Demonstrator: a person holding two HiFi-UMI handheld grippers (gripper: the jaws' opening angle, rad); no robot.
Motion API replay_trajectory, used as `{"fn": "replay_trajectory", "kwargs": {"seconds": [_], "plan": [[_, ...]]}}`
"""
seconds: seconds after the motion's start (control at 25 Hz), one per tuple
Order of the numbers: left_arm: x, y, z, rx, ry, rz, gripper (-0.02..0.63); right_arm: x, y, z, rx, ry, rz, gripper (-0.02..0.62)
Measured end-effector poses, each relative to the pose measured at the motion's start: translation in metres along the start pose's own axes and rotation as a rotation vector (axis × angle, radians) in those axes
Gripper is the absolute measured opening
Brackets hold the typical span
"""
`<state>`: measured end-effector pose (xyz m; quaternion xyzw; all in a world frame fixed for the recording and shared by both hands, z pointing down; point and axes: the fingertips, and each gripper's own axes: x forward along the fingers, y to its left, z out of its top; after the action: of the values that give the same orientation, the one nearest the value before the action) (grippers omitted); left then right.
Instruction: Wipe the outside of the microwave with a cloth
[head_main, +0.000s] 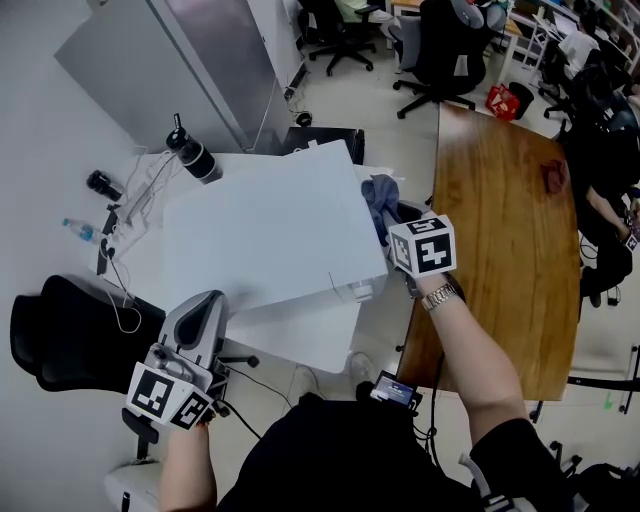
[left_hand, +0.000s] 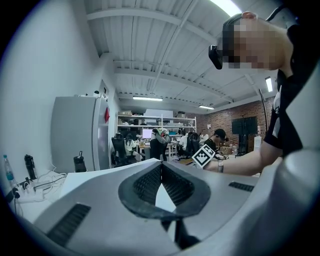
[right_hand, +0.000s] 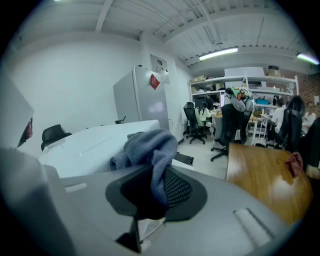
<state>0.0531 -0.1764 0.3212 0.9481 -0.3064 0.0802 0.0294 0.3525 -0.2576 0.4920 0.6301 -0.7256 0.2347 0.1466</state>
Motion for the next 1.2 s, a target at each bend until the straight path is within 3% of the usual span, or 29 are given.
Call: {"fn": "replay_trajectory", "kwargs": {"seconds": [0.44, 1.2], "plan": [[0.004, -0.004, -0.01, 0.001, 0.044, 0.033, 0.005, 0.04, -0.015, -0.063, 0.03, 0.084, 0.019, 0.067], [0.003, -0.003, -0.025, -0.014, 0.076, 0.094, 0.005, 0.082, -0.03, -0.123, 0.01, 0.246, 0.012, 0.067]]}}
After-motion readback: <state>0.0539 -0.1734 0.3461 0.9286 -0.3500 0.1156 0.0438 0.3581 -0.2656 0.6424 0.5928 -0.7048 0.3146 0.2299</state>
